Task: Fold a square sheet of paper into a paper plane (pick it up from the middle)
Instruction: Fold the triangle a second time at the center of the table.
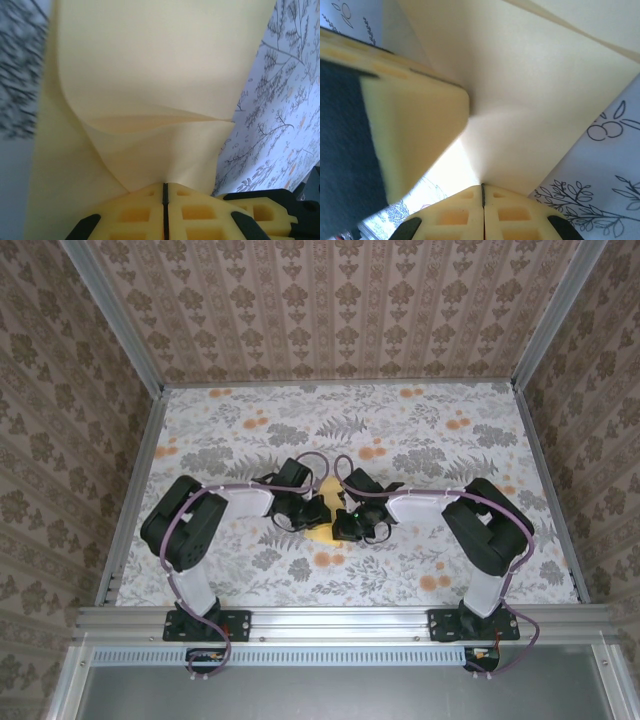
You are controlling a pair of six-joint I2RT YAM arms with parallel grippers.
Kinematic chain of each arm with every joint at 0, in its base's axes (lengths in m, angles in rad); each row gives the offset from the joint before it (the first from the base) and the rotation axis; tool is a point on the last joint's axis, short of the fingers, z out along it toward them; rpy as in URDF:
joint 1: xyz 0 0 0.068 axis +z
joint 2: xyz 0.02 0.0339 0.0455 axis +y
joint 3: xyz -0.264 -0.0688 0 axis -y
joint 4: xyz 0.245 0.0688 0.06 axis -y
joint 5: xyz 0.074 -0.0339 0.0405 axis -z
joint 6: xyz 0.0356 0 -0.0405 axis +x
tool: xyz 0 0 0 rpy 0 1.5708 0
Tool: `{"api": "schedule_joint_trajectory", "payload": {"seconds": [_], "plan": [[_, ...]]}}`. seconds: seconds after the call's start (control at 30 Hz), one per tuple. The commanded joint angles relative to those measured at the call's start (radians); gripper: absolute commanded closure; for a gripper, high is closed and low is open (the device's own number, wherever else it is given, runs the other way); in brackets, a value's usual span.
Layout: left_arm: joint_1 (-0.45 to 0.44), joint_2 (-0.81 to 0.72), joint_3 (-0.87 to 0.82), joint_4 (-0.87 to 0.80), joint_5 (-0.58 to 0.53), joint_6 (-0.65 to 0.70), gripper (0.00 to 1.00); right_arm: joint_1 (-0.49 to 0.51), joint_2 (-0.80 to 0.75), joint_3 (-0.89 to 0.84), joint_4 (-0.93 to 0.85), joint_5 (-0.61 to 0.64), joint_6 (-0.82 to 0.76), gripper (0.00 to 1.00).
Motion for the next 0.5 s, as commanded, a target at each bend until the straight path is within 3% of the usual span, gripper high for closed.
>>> {"api": "schedule_joint_trajectory", "payload": {"seconds": [0.0, 0.1, 0.47], "plan": [[0.060, 0.026, -0.017, 0.010, -0.005, 0.064, 0.90, -0.002, 0.041, -0.052, -0.091, 0.036, -0.027, 0.93], [0.104, 0.056, -0.014, 0.044, 0.039, 0.090, 0.89, -0.002, 0.042, -0.066, -0.115, 0.040, -0.044, 0.93], [0.187, 0.074, 0.076, -0.080, -0.044, 0.202, 0.89, -0.002, 0.039, -0.074, -0.135, 0.044, -0.056, 0.93]]}}
